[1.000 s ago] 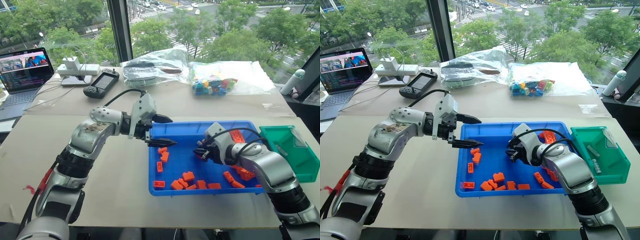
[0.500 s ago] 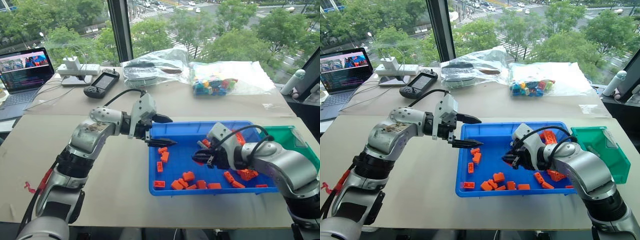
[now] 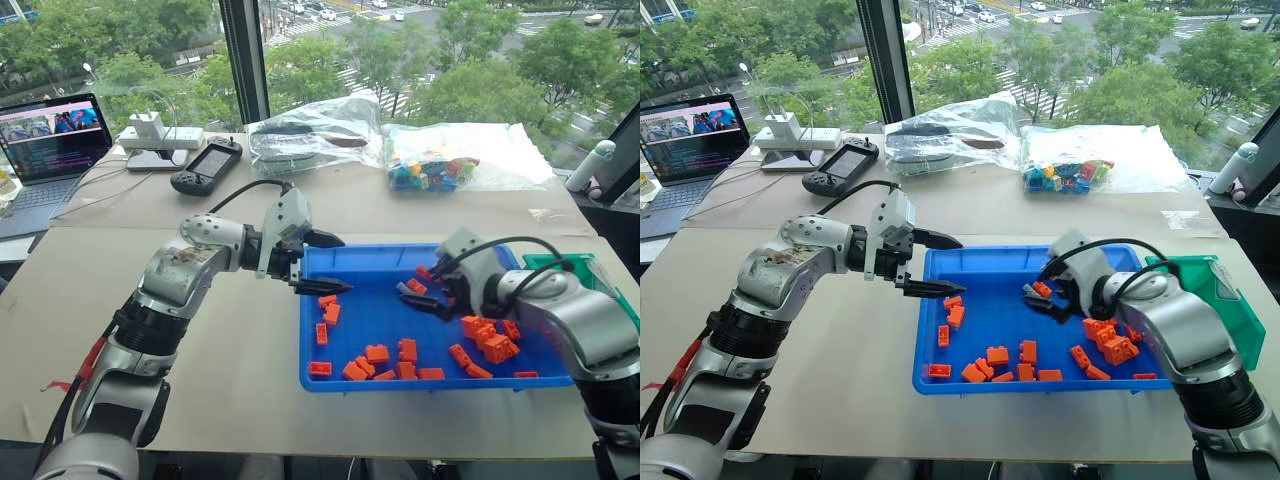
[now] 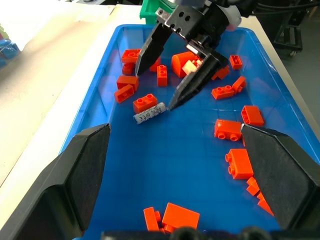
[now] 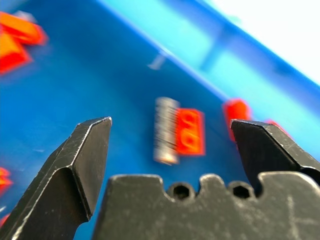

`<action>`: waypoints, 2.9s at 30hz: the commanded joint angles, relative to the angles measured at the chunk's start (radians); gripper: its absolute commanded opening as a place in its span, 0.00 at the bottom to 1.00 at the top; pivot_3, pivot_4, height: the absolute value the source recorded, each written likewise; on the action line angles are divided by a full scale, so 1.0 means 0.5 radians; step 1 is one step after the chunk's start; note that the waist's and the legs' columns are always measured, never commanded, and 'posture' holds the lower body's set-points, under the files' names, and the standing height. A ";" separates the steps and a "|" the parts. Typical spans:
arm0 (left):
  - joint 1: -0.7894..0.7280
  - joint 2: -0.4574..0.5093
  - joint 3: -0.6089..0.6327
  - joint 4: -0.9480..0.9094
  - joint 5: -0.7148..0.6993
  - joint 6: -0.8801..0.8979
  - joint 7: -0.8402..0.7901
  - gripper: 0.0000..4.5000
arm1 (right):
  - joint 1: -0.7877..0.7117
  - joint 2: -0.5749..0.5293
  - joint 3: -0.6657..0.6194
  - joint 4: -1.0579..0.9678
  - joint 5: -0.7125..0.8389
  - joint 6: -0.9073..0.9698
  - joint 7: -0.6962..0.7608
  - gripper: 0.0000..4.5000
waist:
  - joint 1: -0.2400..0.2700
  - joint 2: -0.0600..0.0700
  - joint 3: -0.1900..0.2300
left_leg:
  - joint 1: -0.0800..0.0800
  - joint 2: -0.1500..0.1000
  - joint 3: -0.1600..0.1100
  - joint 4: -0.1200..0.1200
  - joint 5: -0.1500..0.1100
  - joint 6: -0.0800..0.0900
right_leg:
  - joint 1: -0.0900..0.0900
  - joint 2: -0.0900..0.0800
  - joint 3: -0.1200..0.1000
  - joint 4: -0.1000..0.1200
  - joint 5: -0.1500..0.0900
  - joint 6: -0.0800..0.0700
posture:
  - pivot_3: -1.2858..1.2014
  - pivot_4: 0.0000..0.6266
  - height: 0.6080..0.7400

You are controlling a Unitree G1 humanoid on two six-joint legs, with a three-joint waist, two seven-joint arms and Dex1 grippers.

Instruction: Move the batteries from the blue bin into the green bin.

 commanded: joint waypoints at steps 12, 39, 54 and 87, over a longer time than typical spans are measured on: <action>-0.052 -0.014 0.029 -0.036 -0.019 -0.022 0.005 1.00 | 0.110 0.087 -0.067 -0.022 0.028 0.035 -0.015 0.94 | -0.004 0.000 0.000 | 0.000 0.000 0.000 0.000 0.000 0.000 | 0.000 0.000 0.000 -0.001 0.000 0.000 | 0.52 0.24 0.94; -0.037 0.000 0.039 -0.049 -0.016 -0.019 0.019 1.00 | 0.104 0.233 -0.010 0.216 -0.115 -0.102 -0.071 0.49 | -0.006 0.000 0.000 | 0.000 0.000 0.000 0.000 0.000 0.000 | 0.000 0.000 0.000 -0.001 0.000 0.000 | 0.52 0.24 0.94; -0.038 -0.003 0.035 -0.046 -0.009 -0.026 0.043 1.00 | 0.085 0.359 0.053 0.312 -0.189 -0.175 -0.082 0.37 | -0.007 0.000 0.000 | 0.001 0.000 0.000 0.000 0.000 0.000 | 0.000 0.001 0.000 0.000 0.000 0.000 | 0.52 0.24 0.94; -0.137 -0.087 -0.025 0.143 -0.006 -0.131 -0.157 1.00 | 0.722 -0.721 -1.393 0.247 -0.229 0.018 0.218 0.06 | -0.005 0.000 0.000 | 0.000 -0.001 0.005 -0.001 0.000 0.000 | 0.002 -0.002 0.001 -0.003 0.000 0.000 | 0.52 0.24 0.94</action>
